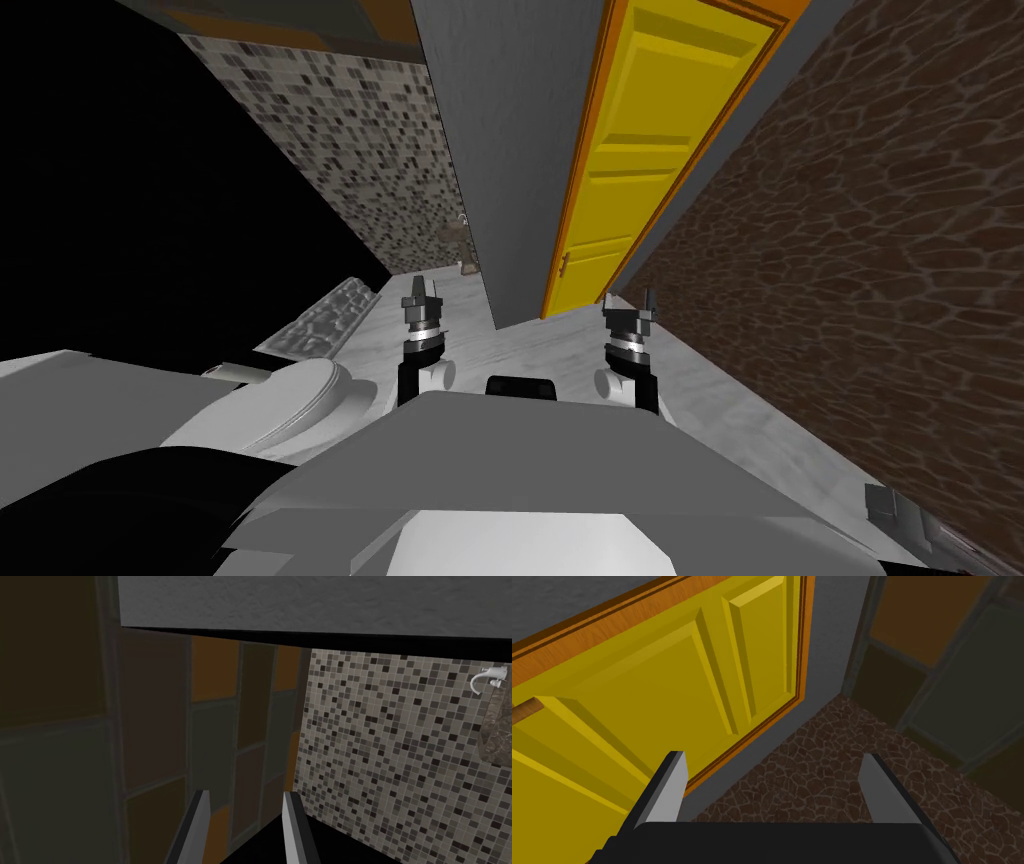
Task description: Pull the door open
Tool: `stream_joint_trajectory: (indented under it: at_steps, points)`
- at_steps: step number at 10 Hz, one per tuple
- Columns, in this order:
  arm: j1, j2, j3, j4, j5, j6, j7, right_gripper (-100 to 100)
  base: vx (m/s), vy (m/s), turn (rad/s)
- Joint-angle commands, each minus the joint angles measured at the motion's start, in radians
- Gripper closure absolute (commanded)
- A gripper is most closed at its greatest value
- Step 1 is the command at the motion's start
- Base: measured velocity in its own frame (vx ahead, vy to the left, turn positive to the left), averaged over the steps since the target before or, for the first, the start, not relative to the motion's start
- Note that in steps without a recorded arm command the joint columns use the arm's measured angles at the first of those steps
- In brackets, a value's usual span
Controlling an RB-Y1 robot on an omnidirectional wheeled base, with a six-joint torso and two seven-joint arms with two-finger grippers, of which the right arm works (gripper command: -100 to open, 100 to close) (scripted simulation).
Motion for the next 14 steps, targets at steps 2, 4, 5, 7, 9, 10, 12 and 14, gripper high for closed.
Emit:
stream_joint_trajectory:
  at_steps: [2,4,5,7,9,10,12,14]
  points:
    - [-0.019,-0.005,-0.003,0.055,-0.032,-0.014,-0.035,-100,0.063,-0.100,0.227]
    - [-0.030,-0.011,-0.006,0.094,-0.057,-0.022,-0.063,-100,0.053,-0.098,0.191]
    - [-0.036,-0.013,-0.008,0.114,-0.070,-0.027,-0.077,-100,0.048,-0.112,0.201]
    - [-0.054,-0.020,-0.014,0.174,-0.110,-0.041,-0.120,-100,0.054,-0.161,0.326]
    - [-0.066,-0.025,-0.017,0.215,-0.137,-0.050,-0.149,-100,0.042,-0.135,0.175]
    - [-0.078,-0.029,-0.021,0.256,-0.164,-0.059,-0.178,-100,0.050,-0.155,0.350]
    - [-0.084,-0.031,-0.023,0.277,-0.178,-0.064,-0.193,-100,0.027,-0.105,0.139]
    - [-0.096,-0.035,-0.027,0.319,-0.205,-0.073,-0.223,-100,0.029,-0.086,0.206]
